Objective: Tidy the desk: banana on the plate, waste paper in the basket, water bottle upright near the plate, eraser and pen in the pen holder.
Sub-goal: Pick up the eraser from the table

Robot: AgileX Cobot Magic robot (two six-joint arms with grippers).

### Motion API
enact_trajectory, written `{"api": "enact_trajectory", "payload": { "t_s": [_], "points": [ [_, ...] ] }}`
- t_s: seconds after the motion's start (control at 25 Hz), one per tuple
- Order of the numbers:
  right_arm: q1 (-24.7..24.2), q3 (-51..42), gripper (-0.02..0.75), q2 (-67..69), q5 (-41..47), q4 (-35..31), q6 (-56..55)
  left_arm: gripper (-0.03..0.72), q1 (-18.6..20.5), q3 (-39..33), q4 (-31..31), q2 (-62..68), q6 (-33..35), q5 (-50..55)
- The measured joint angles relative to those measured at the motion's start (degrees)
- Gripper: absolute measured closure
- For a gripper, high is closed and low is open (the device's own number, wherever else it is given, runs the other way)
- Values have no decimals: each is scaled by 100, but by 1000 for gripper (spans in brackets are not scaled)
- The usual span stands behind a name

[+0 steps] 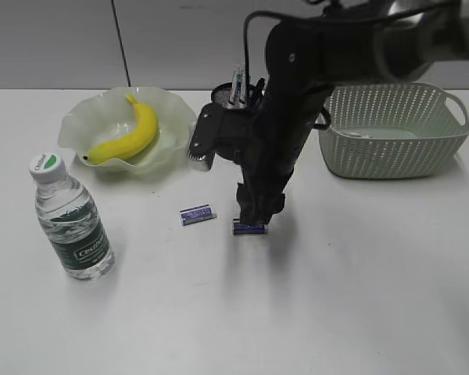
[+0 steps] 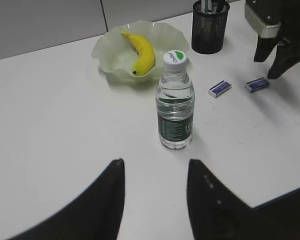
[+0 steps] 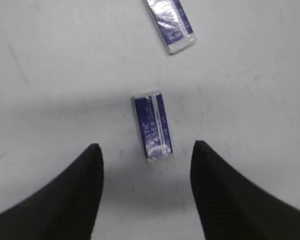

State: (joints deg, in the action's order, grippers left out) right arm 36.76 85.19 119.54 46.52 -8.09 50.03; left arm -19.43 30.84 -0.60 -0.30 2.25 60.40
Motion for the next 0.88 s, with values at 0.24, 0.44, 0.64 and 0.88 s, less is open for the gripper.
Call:
{"api": "enact_trajectory", "payload": {
  "t_s": [0.24,0.44,0.64,0.88],
  "points": [
    [20,437,290,804,-4,330,-257,379,0,0,-5,-5,0,0],
    [20,604,351,1071,-9,537,-390,379,0,0,-5,-5,0,0],
    [20,642,546,1103,-9,554,-424,379,0,0,-5,-5,0,0],
    [20,832,542,1005,102,598,-929,379,0,0,-5,-5,0,0]
  ]
}}
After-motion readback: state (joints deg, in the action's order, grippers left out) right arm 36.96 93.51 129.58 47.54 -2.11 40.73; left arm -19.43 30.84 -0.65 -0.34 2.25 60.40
